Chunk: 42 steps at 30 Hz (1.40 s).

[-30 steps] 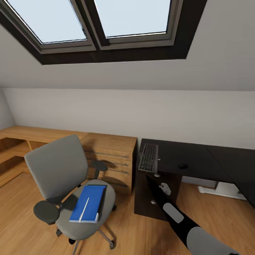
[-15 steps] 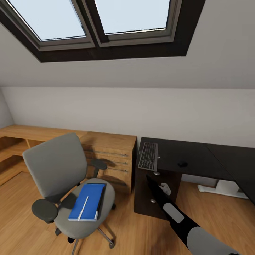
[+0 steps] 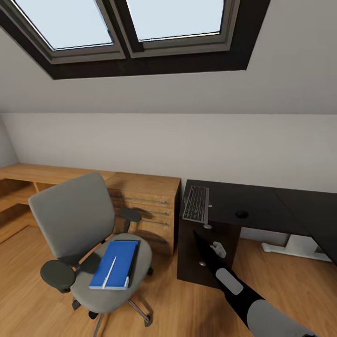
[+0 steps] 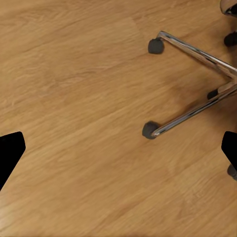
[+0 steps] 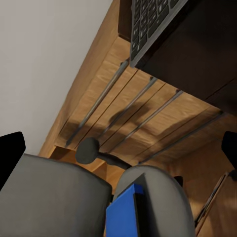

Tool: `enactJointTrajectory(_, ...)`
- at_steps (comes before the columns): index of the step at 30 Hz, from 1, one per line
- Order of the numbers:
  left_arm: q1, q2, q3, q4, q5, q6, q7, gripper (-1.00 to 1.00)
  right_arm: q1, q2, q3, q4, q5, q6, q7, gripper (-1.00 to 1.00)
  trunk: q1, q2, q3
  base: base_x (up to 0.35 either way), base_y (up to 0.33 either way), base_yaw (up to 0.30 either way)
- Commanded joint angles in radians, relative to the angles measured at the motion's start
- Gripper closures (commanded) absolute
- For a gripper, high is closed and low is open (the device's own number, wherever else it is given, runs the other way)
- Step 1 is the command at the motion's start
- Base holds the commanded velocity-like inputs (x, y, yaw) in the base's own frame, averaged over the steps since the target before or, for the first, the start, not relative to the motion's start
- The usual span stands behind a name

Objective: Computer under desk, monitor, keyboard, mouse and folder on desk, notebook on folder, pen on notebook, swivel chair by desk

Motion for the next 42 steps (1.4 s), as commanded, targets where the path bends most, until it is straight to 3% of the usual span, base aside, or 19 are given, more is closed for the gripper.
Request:
enactJointTrajectory(1,-0.001,0.000,0.002,0.000,0.010,0.003,-0.005,-1.00,-0.001,-0.001,0.008,0.001,-0.010,-0.007,0.004,-1.00,0.000,-0.001,-0.001,0.000,0.000,0.000)
enactJointTrajectory(16,-0.001,-0.008,0.002,0.000,0.010,0.003,-0.006,-1.00,-0.001,0.008,0.003,0.001,-0.033,0.003,-0.023,-1.00,0.000,-0.001,-0.001,0.000,0.000,0.000)
enactJointTrajectory(21,-0.001,-0.009,0.002,0.001,0.010,0.003,-0.006,-1.00,-0.001,0.009,0.000,-0.003,-0.078,0.041,-0.061,-1.00,0.000,-0.001,-0.001,0.000,0.000,0.000)
enactJointTrajectory(31,-0.001,-0.009,0.002,0.003,0.010,0.002,-0.004,-1.00,-0.001,0.002,-0.001,-0.037,-0.226,0.128,-0.078,-1.00,0.000,-0.001,-0.001,0.000,0.000,0.000)
enactJointTrajectory(37,-0.001,-0.009,0.001,0.003,0.009,0.001,-0.003,-1.00,-0.001,0.000,0.001,-0.045,-0.256,0.141,-0.075,-1.00,0.000,-0.001,-0.001,0.000,0.000,0.000)
enactJointTrajectory(42,-0.001,-0.015,0.002,0.009,0.012,-0.005,0.003,-1.00,-0.003,0.005,0.007,-0.040,-0.254,0.141,-0.073,-1.00,0.000,-0.001,-0.001,0.000,0.000,0.000)
